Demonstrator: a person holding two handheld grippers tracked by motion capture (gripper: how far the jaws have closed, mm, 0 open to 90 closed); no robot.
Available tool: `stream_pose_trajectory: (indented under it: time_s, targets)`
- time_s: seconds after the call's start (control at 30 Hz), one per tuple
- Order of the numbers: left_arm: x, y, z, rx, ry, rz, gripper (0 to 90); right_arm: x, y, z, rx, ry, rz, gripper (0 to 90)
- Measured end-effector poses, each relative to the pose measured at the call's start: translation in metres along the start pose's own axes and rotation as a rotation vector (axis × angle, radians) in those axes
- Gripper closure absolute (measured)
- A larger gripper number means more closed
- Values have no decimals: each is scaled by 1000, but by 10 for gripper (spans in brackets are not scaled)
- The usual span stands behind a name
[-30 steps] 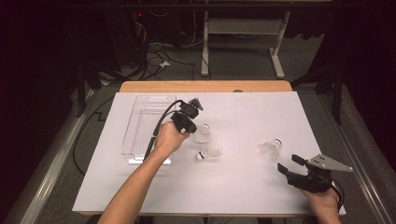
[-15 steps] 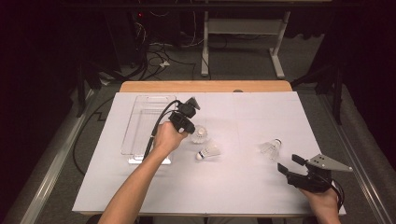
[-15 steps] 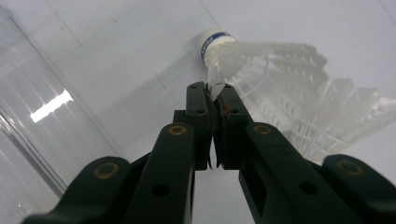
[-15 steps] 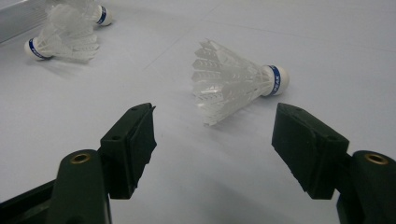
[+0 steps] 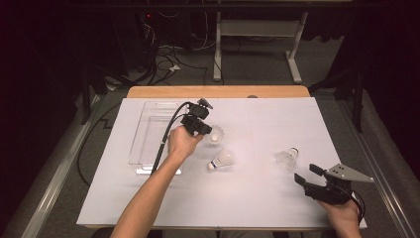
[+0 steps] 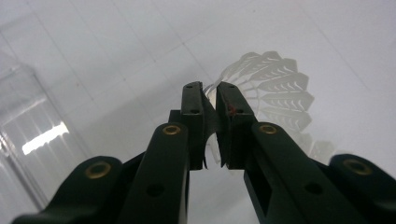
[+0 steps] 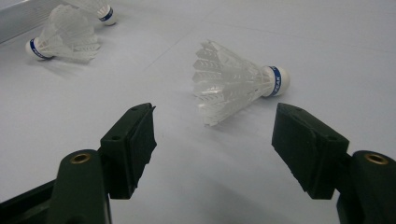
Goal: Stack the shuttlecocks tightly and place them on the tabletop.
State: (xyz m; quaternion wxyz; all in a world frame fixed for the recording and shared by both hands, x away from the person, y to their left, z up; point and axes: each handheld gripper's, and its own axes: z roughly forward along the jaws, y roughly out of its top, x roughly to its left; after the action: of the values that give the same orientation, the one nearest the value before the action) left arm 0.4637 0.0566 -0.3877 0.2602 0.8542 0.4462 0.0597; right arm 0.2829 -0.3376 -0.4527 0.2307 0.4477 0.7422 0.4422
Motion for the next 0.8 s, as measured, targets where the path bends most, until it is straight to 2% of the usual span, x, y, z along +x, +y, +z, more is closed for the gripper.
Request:
stream_pose_trajectory:
  time_s: [0.27,0.57,0.7,0.8]
  targets:
    - [-6,4,9,-49,2,9,883,0,0,0,-1,3,-5,302]
    - [1,7,0,-40,60,19,896,0,0,0,0,4,0,302]
    - [6,9,-2,-21,94,6,896,0,0,0,-1,2,-2,302]
    - [11,10,0,-13,97,-12,896,0,0,0,0,2,0,302]
